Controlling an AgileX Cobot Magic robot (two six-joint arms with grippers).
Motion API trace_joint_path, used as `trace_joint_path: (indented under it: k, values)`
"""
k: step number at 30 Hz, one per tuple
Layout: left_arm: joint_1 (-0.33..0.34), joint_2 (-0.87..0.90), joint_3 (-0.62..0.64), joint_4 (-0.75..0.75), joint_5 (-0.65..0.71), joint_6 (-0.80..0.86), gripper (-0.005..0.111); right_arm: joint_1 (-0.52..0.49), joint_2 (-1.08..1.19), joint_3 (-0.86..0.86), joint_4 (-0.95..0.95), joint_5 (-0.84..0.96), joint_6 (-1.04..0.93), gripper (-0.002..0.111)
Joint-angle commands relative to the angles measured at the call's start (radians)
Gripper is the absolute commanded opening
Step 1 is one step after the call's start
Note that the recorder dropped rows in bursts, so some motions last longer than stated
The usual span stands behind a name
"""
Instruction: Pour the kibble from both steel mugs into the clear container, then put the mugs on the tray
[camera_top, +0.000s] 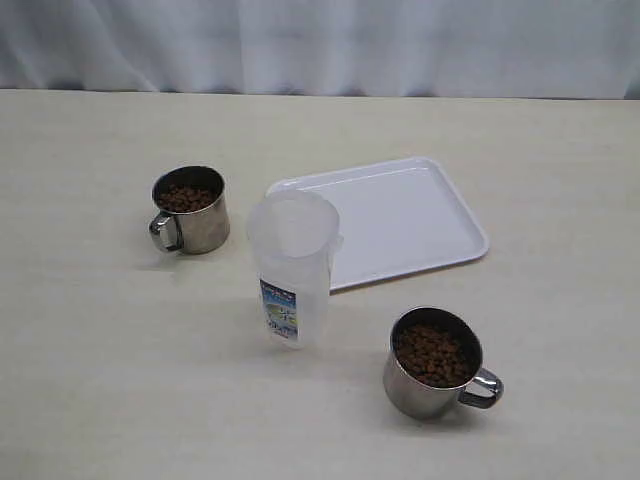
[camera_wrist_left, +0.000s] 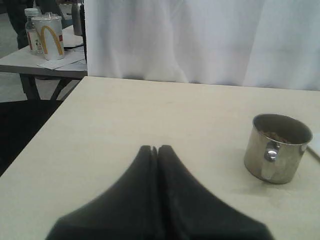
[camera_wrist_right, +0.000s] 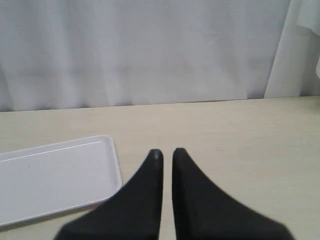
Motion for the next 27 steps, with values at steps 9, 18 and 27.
trace_joint_path:
  k: [9, 18, 27]
  values:
    - [-0.008, 0.000, 0.003, 0.000, -0.002, -0.003, 0.000, 0.002, -0.002, 0.002, -0.078, 0.003, -0.008, 0.006]
    - [-0.008, 0.000, 0.003, 0.000, -0.009, -0.003, 0.000, 0.002, -0.002, 0.002, -0.088, -0.061, -0.008, 0.006]
    - [-0.008, 0.000, 0.003, 0.000, -0.009, -0.003, 0.000, 0.002, -0.002, 0.002, 0.123, -0.397, 0.123, 0.006]
